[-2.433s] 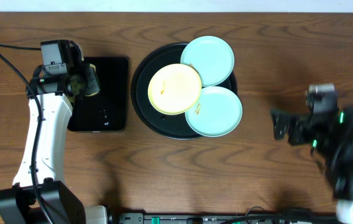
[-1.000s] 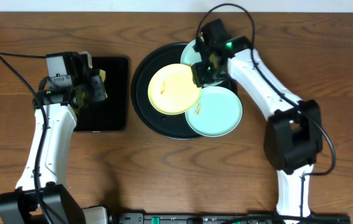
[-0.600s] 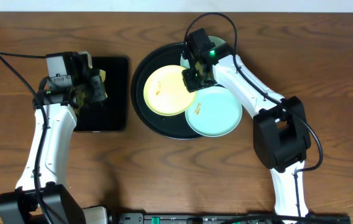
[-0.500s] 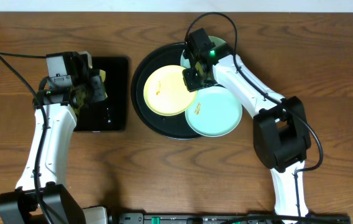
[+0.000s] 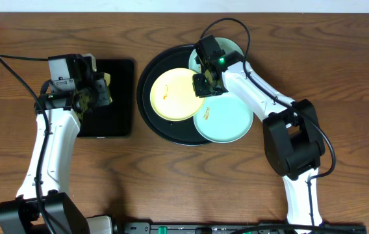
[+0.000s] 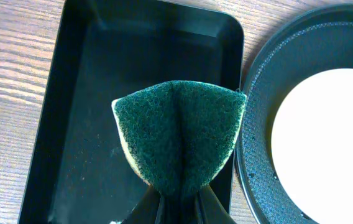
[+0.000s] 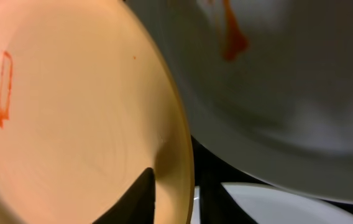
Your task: Clean dirty plates on tray and stack at the side
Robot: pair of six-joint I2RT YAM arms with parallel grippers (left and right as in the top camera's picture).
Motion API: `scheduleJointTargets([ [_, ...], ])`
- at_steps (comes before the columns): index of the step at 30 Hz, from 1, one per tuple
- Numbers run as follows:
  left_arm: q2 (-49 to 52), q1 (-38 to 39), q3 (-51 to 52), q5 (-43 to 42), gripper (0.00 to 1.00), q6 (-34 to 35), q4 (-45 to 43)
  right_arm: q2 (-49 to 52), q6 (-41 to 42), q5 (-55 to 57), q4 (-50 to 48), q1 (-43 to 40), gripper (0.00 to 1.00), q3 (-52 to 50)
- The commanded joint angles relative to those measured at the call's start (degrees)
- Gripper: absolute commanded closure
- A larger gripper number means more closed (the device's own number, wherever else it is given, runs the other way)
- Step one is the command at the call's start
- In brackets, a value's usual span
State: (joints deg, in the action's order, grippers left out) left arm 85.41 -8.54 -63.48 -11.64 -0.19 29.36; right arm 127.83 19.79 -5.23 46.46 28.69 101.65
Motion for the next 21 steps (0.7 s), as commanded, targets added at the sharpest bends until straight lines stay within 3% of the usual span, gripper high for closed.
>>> scheduleJointTargets([
  [1, 0.44, -0.2, 0.17, 0.72, 0.92, 0.04, -0.04, 0.76, 2.12, 0.7, -0.17, 0.66, 0.85, -0.33],
  [3, 0.44, -0.17, 0.17, 0.72, 0.92, 0.04, -0.07, 0.76, 2.49, 0.7, 0.07, 0.66, 0.99, -0.33],
  [18, 0.44, -0.2, 0.52, 0.76, 0.92, -1.46, -1.2, -10.16, -3.26, 0.98, 1.55, 0.83, 0.99, 3.96],
  [21, 0.44, -0.17, 1.97, 0.68, 0.92, -2.1, -2.34, -11.28, -3.34, 6.91, 3.43, 2.75, 0.99, 3.96],
])
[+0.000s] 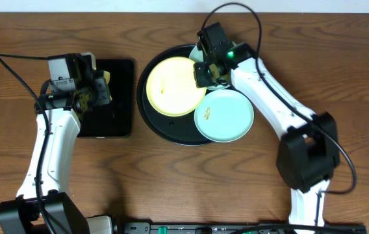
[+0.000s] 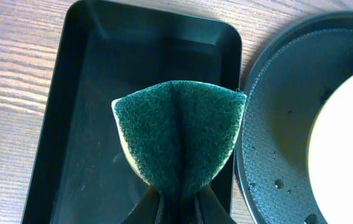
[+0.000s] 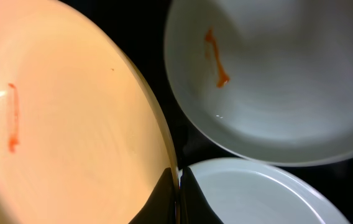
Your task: Clean dirty plates on tray and stack at the side
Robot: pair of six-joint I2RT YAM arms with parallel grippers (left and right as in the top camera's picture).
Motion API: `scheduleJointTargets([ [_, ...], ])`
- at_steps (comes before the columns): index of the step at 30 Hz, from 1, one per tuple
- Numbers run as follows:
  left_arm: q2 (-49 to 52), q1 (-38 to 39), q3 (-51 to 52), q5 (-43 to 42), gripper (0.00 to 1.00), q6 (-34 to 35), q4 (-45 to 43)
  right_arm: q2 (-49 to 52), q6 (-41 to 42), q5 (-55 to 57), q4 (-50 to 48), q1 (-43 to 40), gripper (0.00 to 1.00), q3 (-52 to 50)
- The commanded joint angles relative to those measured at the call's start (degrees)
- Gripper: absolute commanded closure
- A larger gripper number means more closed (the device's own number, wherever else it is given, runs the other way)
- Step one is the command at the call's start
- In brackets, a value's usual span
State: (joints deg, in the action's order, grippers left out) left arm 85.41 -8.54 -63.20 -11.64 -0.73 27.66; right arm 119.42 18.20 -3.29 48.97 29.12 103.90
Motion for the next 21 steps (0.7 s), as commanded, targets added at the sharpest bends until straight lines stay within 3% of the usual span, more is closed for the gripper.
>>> scheduleJointTargets([
  [1, 0.44, -0.17, 2.01, 0.46, 0.92, -1.57, -0.94, -2.86, -1.75, 7.41, 1.46, 2.99, 0.99, 1.7],
  [8, 0.31, -0.17, 2.01, -6.1, 0.92, 0.37, -5.55, -1.97, 2.54, 10.86, 4.35, 6.69, 0.99, -0.31],
  [15, 0.31, 0.09, 2.01, -20.79, 0.92, 2.19, -7.41, -1.97, 6.29, 10.78, -4.35, 6.91, 0.99, -7.58],
  [21, 0.33, 3.96, 2.14, -21.16, 0.92, 2.14, -6.36, -1.97, 6.64, 10.73, -8.46, 6.95, 0.99, -10.93],
])
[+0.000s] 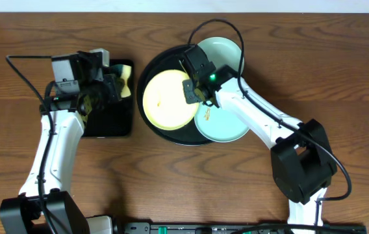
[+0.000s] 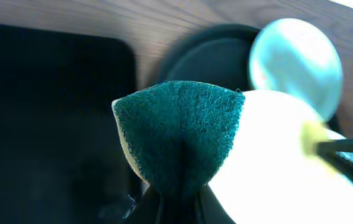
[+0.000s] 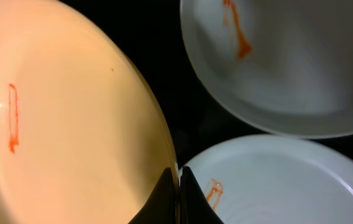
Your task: Clean dirty plates on tray and stack at the side
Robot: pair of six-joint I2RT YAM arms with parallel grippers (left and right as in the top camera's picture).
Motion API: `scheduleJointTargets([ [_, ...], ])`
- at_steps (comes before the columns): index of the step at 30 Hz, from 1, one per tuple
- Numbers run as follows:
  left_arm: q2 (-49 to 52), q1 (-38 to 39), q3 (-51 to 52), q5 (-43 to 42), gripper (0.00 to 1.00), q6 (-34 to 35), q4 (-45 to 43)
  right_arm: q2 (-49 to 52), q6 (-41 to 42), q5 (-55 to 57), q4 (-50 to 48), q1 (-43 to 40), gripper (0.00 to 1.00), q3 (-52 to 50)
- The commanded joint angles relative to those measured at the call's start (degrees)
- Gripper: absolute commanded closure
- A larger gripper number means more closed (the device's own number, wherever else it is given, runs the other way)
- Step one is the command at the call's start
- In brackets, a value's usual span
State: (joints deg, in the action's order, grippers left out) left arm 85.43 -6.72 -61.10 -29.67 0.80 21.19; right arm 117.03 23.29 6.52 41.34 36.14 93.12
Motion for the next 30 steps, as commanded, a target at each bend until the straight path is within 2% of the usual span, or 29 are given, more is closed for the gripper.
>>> scheduleJointTargets([
  [1, 0.31, 3.41, 0.11, -3.08, 0.92, 0.57, 0.09, 0.42, 1.57, 0.94, -0.81, -0.07, 0.99, -0.15],
  [8, 0.31, 11.23, 0.13, 7.82, 0.92, 0.59, 0.13, 1.6, 3.5, -2.62, 0.72, -0.44, 0.99, -0.22],
  [18, 1.31, 14.16, 0.24, 10.29, 0.92, 0.7, -0.79, 1.92, 3.45, -15.04, 5.03, -6.27, 0.99, -0.2],
  [26, 5.46, 15.52, 0.42, 10.25, 0.92, 1.46, -1.42, 1.92, 3.45, -14.84, 6.19, -7.54, 0.99, -0.2],
  [30, 6.32, 16.22, 0.42, 10.25, 0.92, 1.49, -3.28, 2.08, 3.5, -9.49, 6.05, -6.36, 0.99, -0.2],
])
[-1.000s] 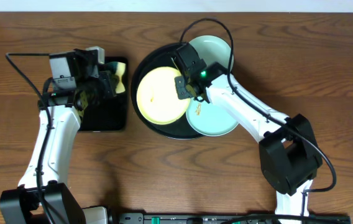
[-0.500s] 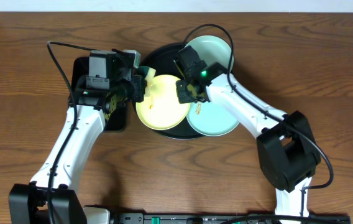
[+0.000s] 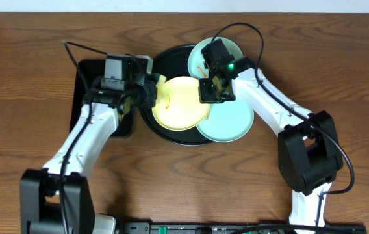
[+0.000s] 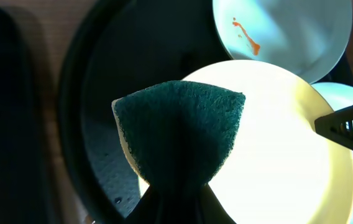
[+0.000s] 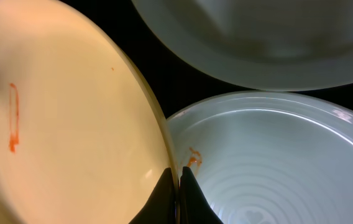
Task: Clean dirty plates on tray and stack at the side
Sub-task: 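Scrub the yellow plate with the sponge in the left gripper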
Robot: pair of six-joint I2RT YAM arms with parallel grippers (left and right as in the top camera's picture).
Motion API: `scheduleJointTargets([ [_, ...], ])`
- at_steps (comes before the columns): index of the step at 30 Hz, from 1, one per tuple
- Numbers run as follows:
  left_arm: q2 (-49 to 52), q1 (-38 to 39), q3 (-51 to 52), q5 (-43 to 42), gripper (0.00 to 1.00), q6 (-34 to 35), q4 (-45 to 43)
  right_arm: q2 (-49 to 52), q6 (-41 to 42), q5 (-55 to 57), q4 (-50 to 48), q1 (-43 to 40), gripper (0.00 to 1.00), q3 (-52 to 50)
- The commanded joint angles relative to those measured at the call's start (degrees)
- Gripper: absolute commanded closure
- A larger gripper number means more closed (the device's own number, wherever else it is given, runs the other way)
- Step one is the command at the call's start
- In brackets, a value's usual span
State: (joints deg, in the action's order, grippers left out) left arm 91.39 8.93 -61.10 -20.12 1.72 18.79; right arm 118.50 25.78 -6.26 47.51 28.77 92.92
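A yellow plate with a red streak sits tilted over the round black tray, and my right gripper is shut on its right rim. My left gripper is shut on a folded green sponge, which hangs at the plate's left edge. Two pale blue plates lie on the tray: one at the back with a red smear, one at the front right with a small orange stain.
A black rectangular tray lies left of the round tray, partly under my left arm. Brown wooden table surrounds both.
My left gripper has moved right, from over the rectangular tray to the yellow plate's left edge, sponge still held. The yellow plate has shifted right and forward in my right gripper.
At first my left gripper held the sponge over the rectangular tray while my right gripper sat at the yellow plate's rim, not closed on it. Then it was shut on the rim and the plate was tilted. Now sponge and plate meet over the round tray.
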Motion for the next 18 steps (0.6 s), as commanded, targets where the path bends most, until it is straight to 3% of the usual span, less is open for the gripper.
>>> scheduleJointTargets([
  [1, 0.35, 0.76, 0.42, 0.7, 0.92, 0.57, -1.38, 0.68, 0.98, 5.09, -0.44, 1.44, 0.99, 0.0],
  [7, 0.35, 2.19, 0.48, 0.74, 0.92, 0.55, -1.99, 0.68, 0.24, 14.86, -5.46, 4.44, 0.99, 0.0],
  [18, 2.01, 5.14, 1.01, 3.28, 0.92, 1.64, -2.43, 2.47, 1.16, 14.99, -4.37, 6.88, 0.99, -0.07],
])
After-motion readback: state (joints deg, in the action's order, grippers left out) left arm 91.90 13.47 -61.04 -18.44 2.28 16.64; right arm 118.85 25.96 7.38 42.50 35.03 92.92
